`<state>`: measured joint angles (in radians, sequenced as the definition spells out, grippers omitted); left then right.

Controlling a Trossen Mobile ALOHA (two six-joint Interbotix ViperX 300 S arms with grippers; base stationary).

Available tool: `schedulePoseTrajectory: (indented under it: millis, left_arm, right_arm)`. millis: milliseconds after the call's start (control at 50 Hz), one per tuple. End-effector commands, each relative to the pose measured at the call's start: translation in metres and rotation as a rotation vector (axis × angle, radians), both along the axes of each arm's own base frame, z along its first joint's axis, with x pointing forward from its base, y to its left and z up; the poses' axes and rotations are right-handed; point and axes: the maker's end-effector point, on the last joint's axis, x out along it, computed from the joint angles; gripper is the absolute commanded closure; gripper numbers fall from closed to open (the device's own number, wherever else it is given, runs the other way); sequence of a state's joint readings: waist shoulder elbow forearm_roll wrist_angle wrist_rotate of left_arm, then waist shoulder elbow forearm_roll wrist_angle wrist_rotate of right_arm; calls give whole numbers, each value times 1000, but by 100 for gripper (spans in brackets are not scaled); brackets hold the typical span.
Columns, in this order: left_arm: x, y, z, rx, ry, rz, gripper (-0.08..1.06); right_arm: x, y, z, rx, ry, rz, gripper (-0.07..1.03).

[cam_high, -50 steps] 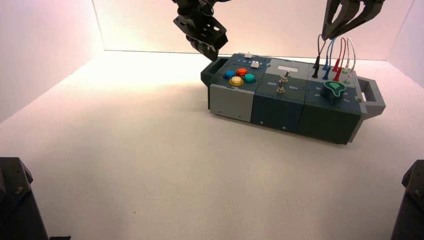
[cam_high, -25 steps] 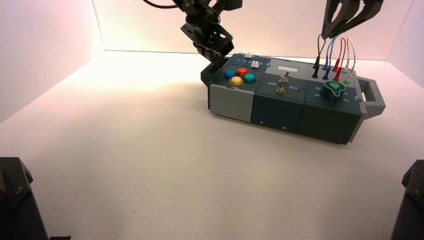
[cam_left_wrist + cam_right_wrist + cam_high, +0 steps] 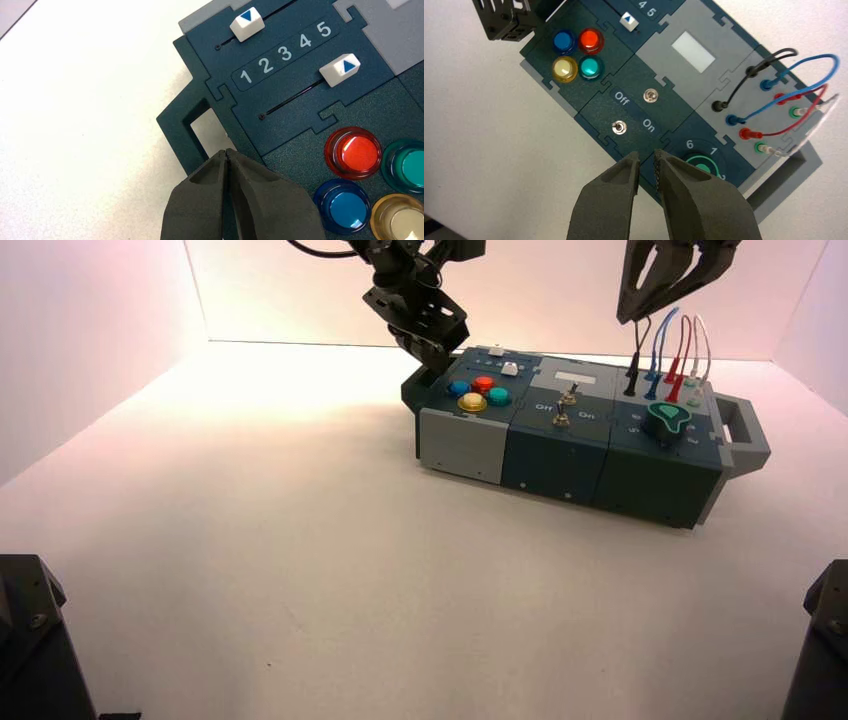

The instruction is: Flip the bottom switch on with the right gripper.

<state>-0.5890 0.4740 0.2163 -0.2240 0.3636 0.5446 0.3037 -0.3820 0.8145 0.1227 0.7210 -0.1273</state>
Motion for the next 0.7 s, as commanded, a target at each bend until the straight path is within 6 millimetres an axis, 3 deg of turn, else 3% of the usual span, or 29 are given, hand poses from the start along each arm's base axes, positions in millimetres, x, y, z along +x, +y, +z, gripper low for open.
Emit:
schedulePoseTrajectory:
  millis: [20,260,620,700]
  left_arm:
    - [10,-3,26,-34,-47,10,101]
    - [8,-2,27,-35,-46,11,101]
    - [8,-2,29,-37,-49,11,101]
    - [9,-2,32,-39,-53,10,101]
  right_arm:
    - [6,9,8,12,-22,20,78]
    - [7,17,-6,-1,14,44,78]
    - [8,30,-9,3,9,78,79]
    - [6,35,-13,-1,19,96,85]
